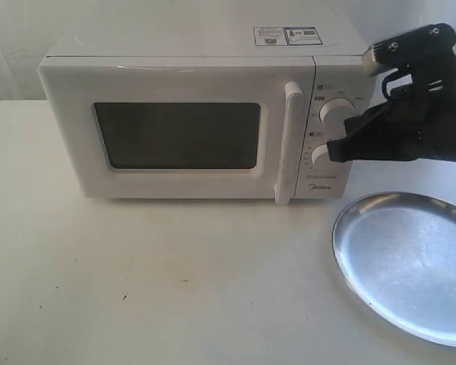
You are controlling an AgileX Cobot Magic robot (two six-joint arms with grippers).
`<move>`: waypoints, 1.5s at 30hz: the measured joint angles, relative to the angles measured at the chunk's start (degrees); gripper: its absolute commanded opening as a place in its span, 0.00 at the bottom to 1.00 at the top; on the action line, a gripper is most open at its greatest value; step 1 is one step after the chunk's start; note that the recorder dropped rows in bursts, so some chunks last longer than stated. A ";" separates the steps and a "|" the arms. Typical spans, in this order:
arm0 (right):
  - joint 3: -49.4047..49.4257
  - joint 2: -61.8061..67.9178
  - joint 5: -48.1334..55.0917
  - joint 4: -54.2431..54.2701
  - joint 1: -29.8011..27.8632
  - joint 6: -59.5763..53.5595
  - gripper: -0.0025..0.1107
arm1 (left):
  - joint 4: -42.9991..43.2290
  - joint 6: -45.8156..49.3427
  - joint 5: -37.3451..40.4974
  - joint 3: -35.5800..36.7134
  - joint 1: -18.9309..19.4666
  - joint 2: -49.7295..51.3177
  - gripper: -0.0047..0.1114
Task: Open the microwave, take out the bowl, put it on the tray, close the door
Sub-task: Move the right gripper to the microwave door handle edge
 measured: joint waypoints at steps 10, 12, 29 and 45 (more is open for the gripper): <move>0.00 -13.91 -12.34 11.41 0.02 -13.94 0.02 | 0.00 0.00 0.00 0.00 0.00 0.00 0.04; 0.00 -18.42 -11.96 9.88 0.02 -18.32 0.02 | 0.00 0.00 0.00 0.00 0.00 0.00 0.04; 0.94 -38.55 34.23 2.83 0.02 -11.67 0.02 | 0.00 0.00 0.00 0.00 0.00 0.00 0.04; 14.61 -14.54 27.22 33.98 0.02 -50.35 0.02 | 0.00 0.00 0.00 0.00 0.00 0.00 0.04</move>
